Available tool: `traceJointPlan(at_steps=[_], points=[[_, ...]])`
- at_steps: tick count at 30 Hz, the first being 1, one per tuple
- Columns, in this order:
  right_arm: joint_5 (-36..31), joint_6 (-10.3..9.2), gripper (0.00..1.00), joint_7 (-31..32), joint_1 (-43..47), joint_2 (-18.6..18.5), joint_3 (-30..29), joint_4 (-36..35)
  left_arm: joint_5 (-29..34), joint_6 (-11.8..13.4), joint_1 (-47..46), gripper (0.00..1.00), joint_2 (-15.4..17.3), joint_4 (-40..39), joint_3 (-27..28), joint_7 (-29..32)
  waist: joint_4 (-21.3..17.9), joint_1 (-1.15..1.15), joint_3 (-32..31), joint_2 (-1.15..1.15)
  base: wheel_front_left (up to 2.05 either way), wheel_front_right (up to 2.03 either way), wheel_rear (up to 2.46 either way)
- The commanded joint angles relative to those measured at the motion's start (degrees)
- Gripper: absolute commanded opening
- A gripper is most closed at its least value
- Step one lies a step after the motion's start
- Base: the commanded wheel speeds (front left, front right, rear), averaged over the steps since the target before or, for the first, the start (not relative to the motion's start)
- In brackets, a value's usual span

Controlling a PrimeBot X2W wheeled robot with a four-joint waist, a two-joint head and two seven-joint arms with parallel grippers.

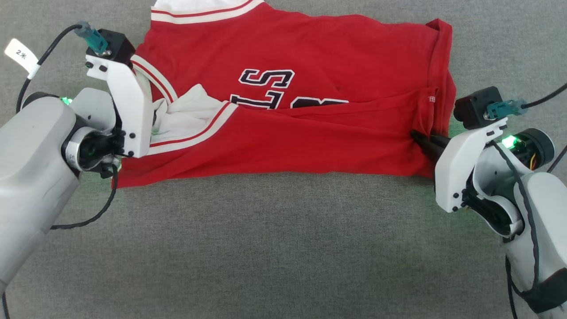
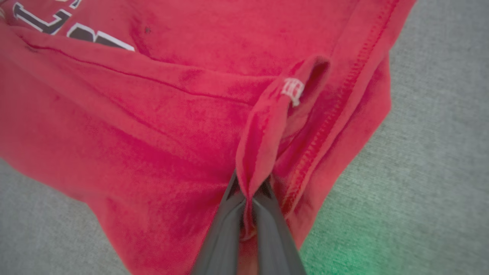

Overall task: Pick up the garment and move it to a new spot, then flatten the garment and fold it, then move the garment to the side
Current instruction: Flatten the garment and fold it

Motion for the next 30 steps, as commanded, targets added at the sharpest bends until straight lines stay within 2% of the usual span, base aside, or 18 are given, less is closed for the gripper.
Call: traceJointPlan(at_steps=[1,2,3,7,11,18,24,30], points=[[-0.5,-0.02,0.39,0.9,0.2,0.6,0.5,1.2,-0.8,-0.2,0.6,0.29,-0.8,1.5,-0.5,0.5,0.1,0.0,-0.1,0.0,0.0,0.0,0.0],[-0.6,-0.02,0.73,1.2,-0.1,0.8,0.4,1.4,-0.8,-0.2,0.3,0.62,-1.2,2.6,-0.4,0.5,0.1,0.0,-0.2,0.0,0.0,0.0,0.0],[-0.7,-0.01,1.0,1.8,-0.1,0.8,0.0,1.2,-0.7,-0.1,-0.8,1.0,-1.4,3.7,0.1,-0.4,0.3,0.0,-0.6,0.0,0.0,0.0,0.0],[-1.2,-0.01,1.0,0.8,1.4,0.7,-1.9,-1.9,-0.4,0.8,-2.0,1.0,-0.6,2.8,1.3,-2.0,0.6,0.0,-1.8,0.0,0.0,0.0,0.0],[-2.4,-0.01,1.0,-1.5,4.4,1.6,-6.2,-6.6,-0.7,2.8,-0.5,1.0,1.9,-0.9,1.8,-1.6,0.9,0.0,-3.2,0.0,0.0,0.0,0.0],[-7.2,-0.01,1.0,-8.2,11.1,5.9,-15.7,-15.8,-2.4,9.7,4.3,1.0,8.1,-13.6,2.4,1.2,1.0,0.0,-4.3,0.0,0.0,0.0,0.0],[-12.0,-0.01,1.0,-14.6,15.1,10.9,-20.4,-21.6,-4.8,16.3,9.9,1.0,12.9,-23.5,2.6,2.9,-0.3,0.0,-4.3,0.0,0.0,0.0,0.0],[-13.6,-0.01,1.0,-16.6,17.6,14.8,-21.9,-23.7,-5.0,19.5,13.6,1.0,15.5,-27.0,2.2,2.3,-2.1,0.0,-3.8,0.0,0.0,0.0,0.0]])
